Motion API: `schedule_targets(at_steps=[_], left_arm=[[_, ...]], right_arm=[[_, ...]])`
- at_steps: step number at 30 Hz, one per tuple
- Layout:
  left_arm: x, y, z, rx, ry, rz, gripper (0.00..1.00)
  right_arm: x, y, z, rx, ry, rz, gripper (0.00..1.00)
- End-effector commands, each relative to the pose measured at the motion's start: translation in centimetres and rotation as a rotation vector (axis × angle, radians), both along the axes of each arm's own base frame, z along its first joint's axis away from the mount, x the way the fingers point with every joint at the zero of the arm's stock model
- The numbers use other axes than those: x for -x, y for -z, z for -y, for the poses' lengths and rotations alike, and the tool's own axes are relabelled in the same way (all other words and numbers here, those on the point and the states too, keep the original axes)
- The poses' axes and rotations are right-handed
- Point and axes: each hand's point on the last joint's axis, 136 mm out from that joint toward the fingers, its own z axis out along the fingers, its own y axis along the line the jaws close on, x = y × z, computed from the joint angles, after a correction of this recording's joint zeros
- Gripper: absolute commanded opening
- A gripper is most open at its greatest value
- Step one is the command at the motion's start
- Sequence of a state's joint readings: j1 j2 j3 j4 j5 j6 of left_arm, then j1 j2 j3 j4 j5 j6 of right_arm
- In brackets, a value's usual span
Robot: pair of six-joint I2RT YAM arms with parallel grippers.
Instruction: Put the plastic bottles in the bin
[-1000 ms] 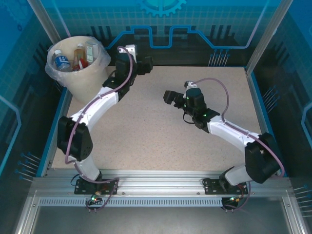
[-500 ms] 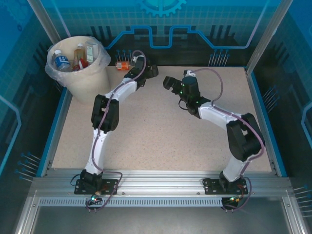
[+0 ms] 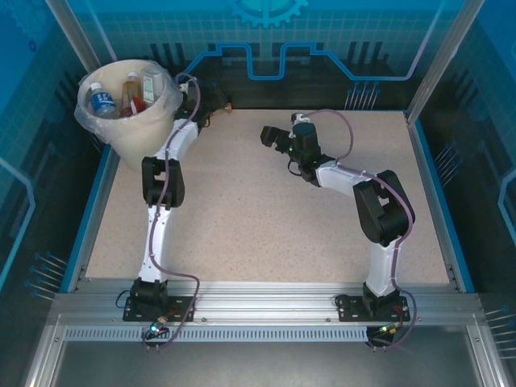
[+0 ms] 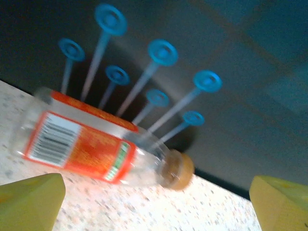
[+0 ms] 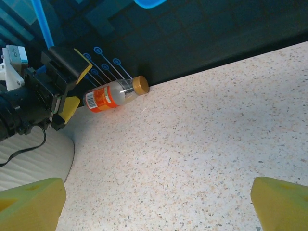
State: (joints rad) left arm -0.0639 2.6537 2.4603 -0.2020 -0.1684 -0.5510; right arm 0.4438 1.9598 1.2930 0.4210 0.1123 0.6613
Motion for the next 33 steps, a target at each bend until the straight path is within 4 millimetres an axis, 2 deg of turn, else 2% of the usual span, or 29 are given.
schedule_targets(at_steps=[1,4,8,12,14,19,21,29,33], left_arm=[[-0.8,-0.4,-0.7,0.032,0.017,0.028,0.99],[-1.2,-0.6,-1.8,0.014,0.002,0.049,0.99],[-1.9,0.5,-4.3,0.078,-0.054,0.056,0.99],[-2.6,2.0,-4.8,0.169,-0.035,0.068,0.99],[-2.7,2.4,-5.2,0.153,-0.047,0.072,0.99],[-2.9,0.9,-6.7,0.097,-0.071,0.114,0.99],[-2.7,0.2,-7.3,0.063,-0.091,0.125,0.99],[-1.9,0.8,-9.6,-0.013,-0.13,0.093,0.99],[-2.9,2.4,-9.5,0.068,-0.085,0.103,0.99]], right_arm=[[0.7,-2.4,-0.2,0.005,-0.046,0.059,1.0],[1.5,-2.6,-0.3,0.017,-0.072,0.055,1.0],[2.7,-2.9,-0.4,0.03,-0.095,0.051,1.0],[3.5,-3.6,-0.1,0.043,-0.106,0.057,1.0],[3.9,-3.9,-0.1,0.052,-0.112,0.06,1.0],[4.6,-4.0,0.1,0.093,-0.12,0.061,1.0],[4.7,-3.9,0.1,0.106,-0.121,0.061,1.0],[4.2,-3.1,-1.3,0.122,-0.146,0.056,1.0],[4.0,-2.9,-1.9,0.11,-0.161,0.056,1.0]])
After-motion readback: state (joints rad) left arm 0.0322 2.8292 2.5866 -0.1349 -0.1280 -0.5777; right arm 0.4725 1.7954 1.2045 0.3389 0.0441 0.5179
